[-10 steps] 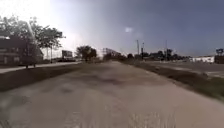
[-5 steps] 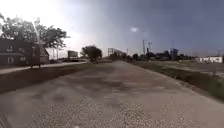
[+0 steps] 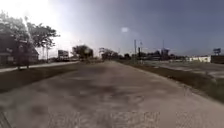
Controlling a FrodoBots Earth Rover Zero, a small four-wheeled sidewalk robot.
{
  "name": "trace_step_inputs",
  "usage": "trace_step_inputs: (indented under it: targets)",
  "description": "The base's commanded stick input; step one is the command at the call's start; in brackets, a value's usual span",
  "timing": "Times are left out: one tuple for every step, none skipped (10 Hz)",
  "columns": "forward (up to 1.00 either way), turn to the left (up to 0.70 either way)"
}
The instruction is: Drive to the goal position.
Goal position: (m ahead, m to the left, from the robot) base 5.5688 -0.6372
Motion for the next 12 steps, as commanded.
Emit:
trace_step_inputs:
  targets:
    - [1.00,-0.22]
    - [1.00,-0.22]
    - [1.00,-0.22]
    - [1.00,-0.20]
    - [1.00,-0.17]
    - [1.00,-0.14]
    - [1.00,-0.14]
    - [1.00,-0.14]
    - [1.00,-0.14]
    - [1.00,-0.14]
    - [1.00,-0.14]
    - [1.00,-0.13]
